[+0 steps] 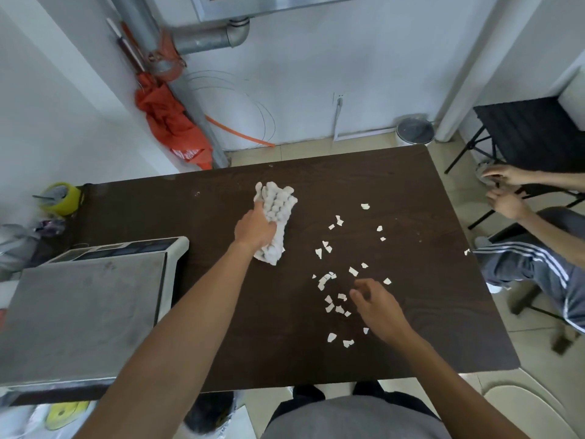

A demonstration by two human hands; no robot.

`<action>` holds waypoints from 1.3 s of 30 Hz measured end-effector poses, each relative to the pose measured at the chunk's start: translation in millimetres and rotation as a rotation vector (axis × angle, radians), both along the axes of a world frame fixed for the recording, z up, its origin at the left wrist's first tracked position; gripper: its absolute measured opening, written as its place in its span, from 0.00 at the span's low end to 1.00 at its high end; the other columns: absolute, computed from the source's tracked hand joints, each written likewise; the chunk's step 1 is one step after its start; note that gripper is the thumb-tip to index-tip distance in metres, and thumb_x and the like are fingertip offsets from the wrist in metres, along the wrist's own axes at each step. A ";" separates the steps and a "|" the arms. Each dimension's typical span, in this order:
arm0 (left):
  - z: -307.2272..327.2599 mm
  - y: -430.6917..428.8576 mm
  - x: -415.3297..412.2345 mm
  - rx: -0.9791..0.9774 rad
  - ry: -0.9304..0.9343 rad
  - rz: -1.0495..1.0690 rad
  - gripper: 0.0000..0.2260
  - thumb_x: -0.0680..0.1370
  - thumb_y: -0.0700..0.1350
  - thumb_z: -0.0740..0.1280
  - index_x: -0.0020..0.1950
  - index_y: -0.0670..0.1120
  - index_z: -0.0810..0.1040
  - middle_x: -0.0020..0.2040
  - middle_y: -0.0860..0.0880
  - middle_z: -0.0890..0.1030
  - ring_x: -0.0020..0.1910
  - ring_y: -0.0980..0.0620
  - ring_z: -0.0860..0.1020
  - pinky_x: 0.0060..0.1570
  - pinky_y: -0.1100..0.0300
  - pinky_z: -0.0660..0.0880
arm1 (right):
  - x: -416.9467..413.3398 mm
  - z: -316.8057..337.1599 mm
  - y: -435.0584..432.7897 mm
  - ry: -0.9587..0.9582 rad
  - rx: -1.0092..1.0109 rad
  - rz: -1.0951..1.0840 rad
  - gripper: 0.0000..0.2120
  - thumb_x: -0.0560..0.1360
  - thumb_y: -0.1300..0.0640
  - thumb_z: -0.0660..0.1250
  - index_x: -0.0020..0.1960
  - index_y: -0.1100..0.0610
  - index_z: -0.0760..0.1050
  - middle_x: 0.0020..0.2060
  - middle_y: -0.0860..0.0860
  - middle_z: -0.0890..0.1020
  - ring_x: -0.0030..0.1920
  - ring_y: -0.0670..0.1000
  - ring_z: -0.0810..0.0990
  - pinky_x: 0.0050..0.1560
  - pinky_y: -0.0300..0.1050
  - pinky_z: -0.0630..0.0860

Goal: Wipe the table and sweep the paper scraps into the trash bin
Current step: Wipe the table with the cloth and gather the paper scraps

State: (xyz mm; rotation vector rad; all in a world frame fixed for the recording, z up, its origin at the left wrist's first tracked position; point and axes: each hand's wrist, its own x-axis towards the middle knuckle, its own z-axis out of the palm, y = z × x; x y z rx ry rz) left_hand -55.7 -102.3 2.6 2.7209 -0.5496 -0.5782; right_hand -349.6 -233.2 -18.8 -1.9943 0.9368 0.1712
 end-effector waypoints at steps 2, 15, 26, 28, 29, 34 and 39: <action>-6.5 -3.2 3.4 0.039 0.022 0.011 0.32 0.80 0.48 0.63 0.82 0.49 0.54 0.65 0.42 0.79 0.63 0.38 0.77 0.58 0.48 0.72 | -5.4 -2.5 0.0 0.000 0.017 -0.009 0.18 0.78 0.45 0.63 0.65 0.51 0.73 0.54 0.45 0.79 0.50 0.47 0.81 0.58 0.52 0.76; -13.0 -62.6 -70.8 -0.013 0.318 -0.434 0.26 0.78 0.52 0.67 0.75 0.56 0.66 0.64 0.51 0.81 0.62 0.44 0.79 0.62 0.48 0.75 | -11.5 6.6 -7.8 0.005 0.029 -0.084 0.18 0.78 0.45 0.63 0.64 0.51 0.73 0.50 0.43 0.80 0.47 0.47 0.82 0.55 0.52 0.78; 40.0 -73.7 -6.1 -0.142 0.358 -0.217 0.23 0.74 0.48 0.73 0.68 0.49 0.73 0.59 0.54 0.78 0.59 0.49 0.77 0.61 0.51 0.75 | -14.7 12.4 -12.3 -0.015 0.091 -0.107 0.16 0.79 0.46 0.63 0.65 0.51 0.73 0.49 0.43 0.81 0.46 0.45 0.82 0.51 0.45 0.77; 43.8 -71.0 10.0 -0.163 0.309 -0.116 0.24 0.74 0.47 0.72 0.69 0.49 0.72 0.59 0.52 0.77 0.60 0.48 0.77 0.61 0.51 0.74 | -21.2 6.8 -13.1 -0.013 0.129 -0.125 0.16 0.79 0.46 0.63 0.65 0.50 0.73 0.49 0.43 0.81 0.46 0.44 0.82 0.51 0.44 0.78; 43.9 -67.8 17.4 -0.175 0.298 -0.060 0.25 0.73 0.48 0.72 0.69 0.49 0.72 0.60 0.52 0.78 0.61 0.47 0.77 0.63 0.50 0.74 | -23.8 3.4 -14.3 -0.017 0.140 -0.139 0.16 0.79 0.46 0.64 0.64 0.50 0.73 0.50 0.43 0.81 0.47 0.44 0.82 0.52 0.46 0.79; 24.9 -40.7 53.9 -0.213 0.217 0.195 0.31 0.75 0.49 0.72 0.76 0.51 0.68 0.71 0.47 0.76 0.69 0.41 0.74 0.70 0.44 0.70 | -23.6 -4.0 -17.9 -0.003 0.171 -0.203 0.11 0.78 0.48 0.66 0.59 0.48 0.76 0.47 0.44 0.82 0.44 0.46 0.83 0.49 0.49 0.81; 5.3 -7.0 78.8 -0.180 0.221 0.459 0.32 0.76 0.47 0.71 0.79 0.47 0.64 0.72 0.42 0.74 0.68 0.39 0.74 0.68 0.46 0.71 | -19.8 -1.0 -9.7 -0.009 0.204 -0.226 0.07 0.77 0.49 0.68 0.55 0.46 0.77 0.43 0.45 0.84 0.38 0.43 0.83 0.40 0.41 0.80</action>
